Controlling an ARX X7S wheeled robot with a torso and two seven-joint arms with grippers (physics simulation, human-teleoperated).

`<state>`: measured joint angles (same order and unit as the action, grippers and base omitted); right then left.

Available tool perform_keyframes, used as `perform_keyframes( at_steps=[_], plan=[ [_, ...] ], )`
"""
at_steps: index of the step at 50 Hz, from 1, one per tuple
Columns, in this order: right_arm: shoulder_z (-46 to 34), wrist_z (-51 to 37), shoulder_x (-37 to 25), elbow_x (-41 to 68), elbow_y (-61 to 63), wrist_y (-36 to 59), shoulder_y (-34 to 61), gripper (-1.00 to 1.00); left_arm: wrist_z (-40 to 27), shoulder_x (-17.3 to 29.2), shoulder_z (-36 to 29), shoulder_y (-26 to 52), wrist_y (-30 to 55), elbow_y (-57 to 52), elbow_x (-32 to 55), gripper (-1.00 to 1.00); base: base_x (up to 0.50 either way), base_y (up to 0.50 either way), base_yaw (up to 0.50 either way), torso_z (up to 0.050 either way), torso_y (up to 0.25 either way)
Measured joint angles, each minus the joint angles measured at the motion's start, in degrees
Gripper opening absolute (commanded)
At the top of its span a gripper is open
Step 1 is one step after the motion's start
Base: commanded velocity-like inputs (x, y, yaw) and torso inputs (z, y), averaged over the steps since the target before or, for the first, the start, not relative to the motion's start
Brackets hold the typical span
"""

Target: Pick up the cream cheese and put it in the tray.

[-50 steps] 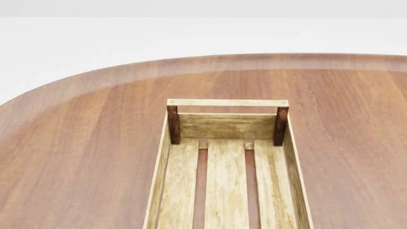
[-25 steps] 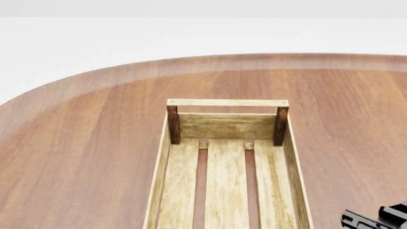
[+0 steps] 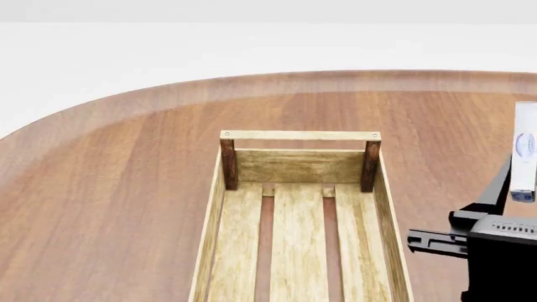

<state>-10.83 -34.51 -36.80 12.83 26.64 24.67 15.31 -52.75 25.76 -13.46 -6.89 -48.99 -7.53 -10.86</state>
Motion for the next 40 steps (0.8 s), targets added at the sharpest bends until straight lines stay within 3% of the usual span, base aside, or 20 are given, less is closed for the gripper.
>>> perform_keyframes(
  at_steps=[40],
  plan=[
    [-18.3,10.9,-0.2,-7.1,2.7,17.9,25.2,-1.0,-0.5,0.5,-0.2,0.1,0.0,0.0,0.1,1.0,0.0,0.0,0.0,0.0,0.001]
  ],
)
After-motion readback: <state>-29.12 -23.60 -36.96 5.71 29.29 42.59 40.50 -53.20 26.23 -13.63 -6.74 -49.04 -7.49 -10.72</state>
